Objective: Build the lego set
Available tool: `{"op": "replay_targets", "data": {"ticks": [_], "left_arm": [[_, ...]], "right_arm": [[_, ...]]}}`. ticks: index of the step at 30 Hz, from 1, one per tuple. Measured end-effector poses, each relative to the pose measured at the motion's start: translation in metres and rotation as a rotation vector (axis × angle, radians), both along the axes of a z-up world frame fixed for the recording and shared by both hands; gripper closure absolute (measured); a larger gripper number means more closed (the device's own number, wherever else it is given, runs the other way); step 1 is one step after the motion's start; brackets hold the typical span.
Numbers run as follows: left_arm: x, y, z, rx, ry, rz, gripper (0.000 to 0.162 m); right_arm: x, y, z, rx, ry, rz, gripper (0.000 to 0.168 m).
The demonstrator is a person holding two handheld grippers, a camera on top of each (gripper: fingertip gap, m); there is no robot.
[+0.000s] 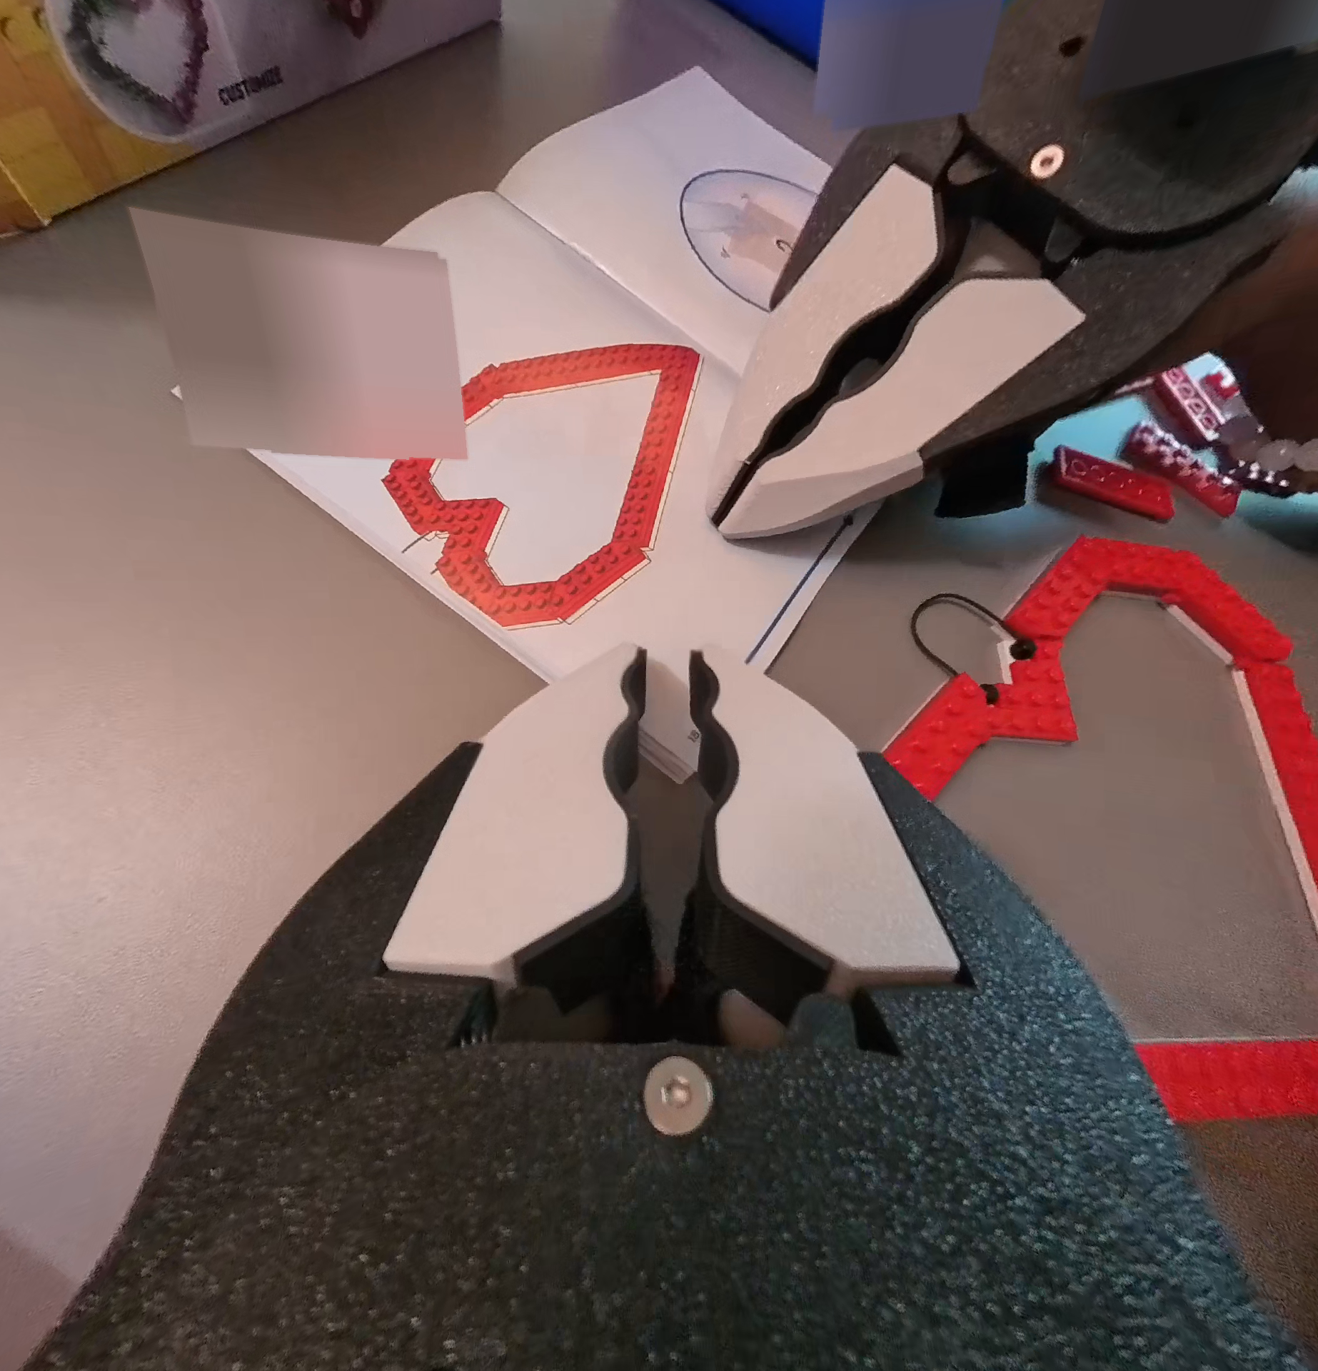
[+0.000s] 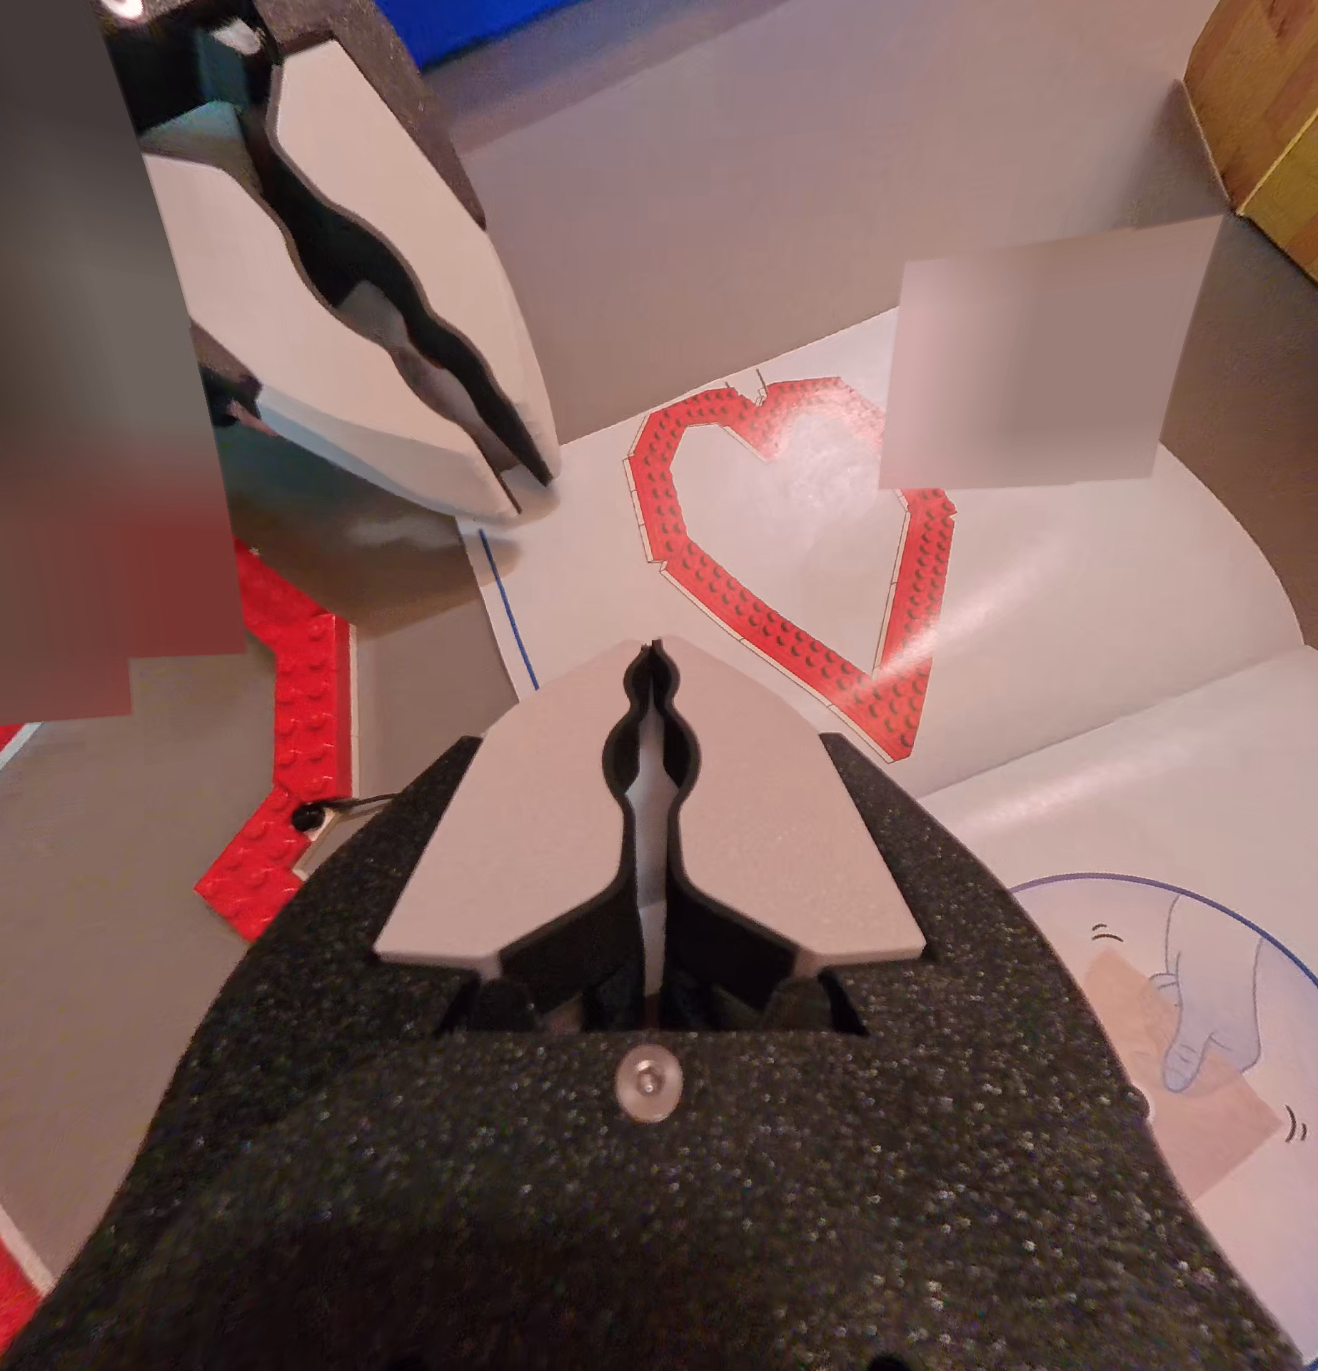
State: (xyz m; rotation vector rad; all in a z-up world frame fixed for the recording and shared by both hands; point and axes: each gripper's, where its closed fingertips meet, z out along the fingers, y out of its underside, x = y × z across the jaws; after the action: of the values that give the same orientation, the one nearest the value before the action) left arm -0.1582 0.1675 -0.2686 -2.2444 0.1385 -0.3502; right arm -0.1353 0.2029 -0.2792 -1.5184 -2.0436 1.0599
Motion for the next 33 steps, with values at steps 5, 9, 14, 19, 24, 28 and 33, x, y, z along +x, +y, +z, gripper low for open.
{"op": "replay_targets", "data": {"ticks": [5, 9, 14, 19, 24, 28, 33], "left_arm": [[0.004, -0.001, -0.007, -0.031, 0.062, -0.024, 0.151], [0.004, -0.001, -0.007, -0.027, 0.085, -0.023, 0.152], [-0.002, -0.001, 0.025, 0.142, 0.143, 0.029, 0.154], [-0.005, -0.022, 0.062, 0.254, 0.265, 0.139, 0.162], [0.001, -0.016, 0.053, 0.217, 0.279, 0.139, 0.162], [-0.013, 0.001, 0.036, 0.108, 0.394, 0.146, 0.162], [-0.009, -0.006, 0.042, 0.117, 0.335, 0.18, 0.162]], "right_arm": [[0.0, 0.0, 0.0, 0.012, 0.005, -0.002, 0.168], [0.0, 0.0, 0.0, 0.022, 0.008, -0.007, 0.168], [-0.003, 0.01, 0.011, 0.102, 0.011, -0.085, 0.157], [-0.002, 0.033, 0.042, 0.137, 0.075, -0.212, 0.134], [-0.009, 0.029, 0.044, 0.095, 0.064, -0.165, 0.128], [-0.023, 0.033, 0.045, 0.123, 0.081, -0.144, 0.168], [-0.021, 0.024, 0.048, 0.101, 0.05, -0.088, 0.168]]}}
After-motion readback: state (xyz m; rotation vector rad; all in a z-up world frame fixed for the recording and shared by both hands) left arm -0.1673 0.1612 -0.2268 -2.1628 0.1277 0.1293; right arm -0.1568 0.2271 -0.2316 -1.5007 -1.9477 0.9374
